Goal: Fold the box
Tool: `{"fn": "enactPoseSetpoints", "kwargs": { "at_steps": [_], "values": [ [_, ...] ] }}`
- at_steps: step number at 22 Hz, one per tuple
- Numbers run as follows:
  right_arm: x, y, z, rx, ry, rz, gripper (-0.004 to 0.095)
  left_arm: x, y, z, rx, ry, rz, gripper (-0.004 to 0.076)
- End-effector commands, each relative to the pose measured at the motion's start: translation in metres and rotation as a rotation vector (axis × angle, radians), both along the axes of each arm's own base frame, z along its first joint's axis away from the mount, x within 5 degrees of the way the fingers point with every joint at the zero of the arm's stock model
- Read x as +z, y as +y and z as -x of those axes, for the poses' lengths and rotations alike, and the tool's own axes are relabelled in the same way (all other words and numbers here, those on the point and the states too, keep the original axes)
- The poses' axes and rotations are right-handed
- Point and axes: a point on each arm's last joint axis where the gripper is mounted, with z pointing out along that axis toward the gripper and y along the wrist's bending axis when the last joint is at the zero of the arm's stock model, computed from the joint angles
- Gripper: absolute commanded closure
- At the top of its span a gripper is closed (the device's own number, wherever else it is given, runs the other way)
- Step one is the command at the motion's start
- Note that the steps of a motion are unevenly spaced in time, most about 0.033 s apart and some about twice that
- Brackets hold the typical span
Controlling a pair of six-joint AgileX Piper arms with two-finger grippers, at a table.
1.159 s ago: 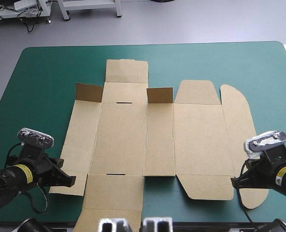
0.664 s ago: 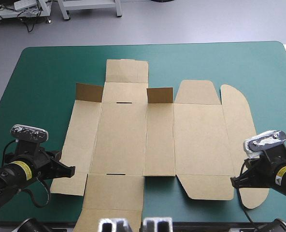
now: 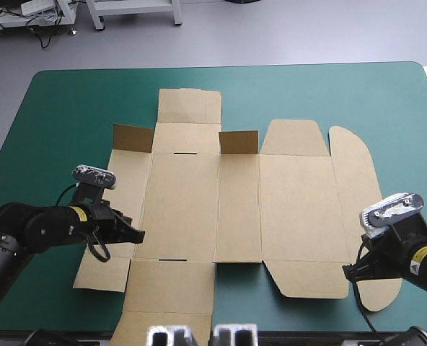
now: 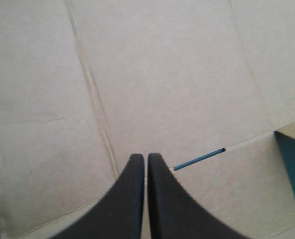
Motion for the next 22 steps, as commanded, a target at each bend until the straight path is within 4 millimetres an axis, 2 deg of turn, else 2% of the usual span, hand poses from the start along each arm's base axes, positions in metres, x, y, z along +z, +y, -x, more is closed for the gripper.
{"fn": "enactPoseSetpoints", "kwargs": {
  "at_steps": [1,2,4,7,9,10,11,12,13,15,17,22],
  "values": [
    [0.01,0.002,-0.002,0.01,-0.062,-0.035,0.0927,0.01,0.006,-0.021,-0.039,-0.04,0.191,0.0706],
    [0.01,0.002,-0.002,0.012,-0.059,-0.04,0.0927,0.007,0.017,-0.028,-0.034,-0.005,0.261,0.0706],
    [0.01,0.003,-0.002,0.013,-0.057,-0.045,0.0927,0.005,0.035,-0.031,-0.03,0.027,0.284,0.0706],
    [0.009,0.003,-0.001,0.015,-0.044,-0.05,0.0926,0.01,0.067,-0.032,0.072,0.004,0.225,0.0708],
    [0.01,0.006,0.0,0.025,-0.037,-0.081,0.0927,0.005,0.11,-0.037,0.349,0.006,0.139,0.0695],
    [0.01,0.006,0.0,0.027,-0.037,-0.089,0.0927,0.002,0.12,-0.039,0.423,0.019,0.143,0.0674],
    [0.01,0.007,0.0,0.033,-0.04,-0.088,0.0927,-0.004,0.131,-0.041,0.485,0.064,0.187,0.0596],
    [0.01,0.006,0.0,0.036,-0.042,-0.083,0.0927,-0.009,0.134,-0.043,0.493,0.098,0.212,0.054],
    [0.01,0.006,0.0,0.045,-0.045,-0.075,0.0927,-0.017,0.135,-0.049,0.465,0.154,0.249,0.042],
    [0.011,0.007,-0.001,0.047,-0.053,-0.078,0.0927,-0.033,0.135,-0.056,0.411,0.274,0.306,0.0269],
    [0.011,0.007,-0.001,0.048,-0.056,-0.075,0.0927,-0.041,0.134,-0.06,0.351,0.323,0.35,0.0239],
    [0.011,0.007,-0.001,0.05,-0.055,-0.077,0.0927,-0.054,0.136,-0.069,0.317,0.37,0.394,0.0241]
  ]
}}
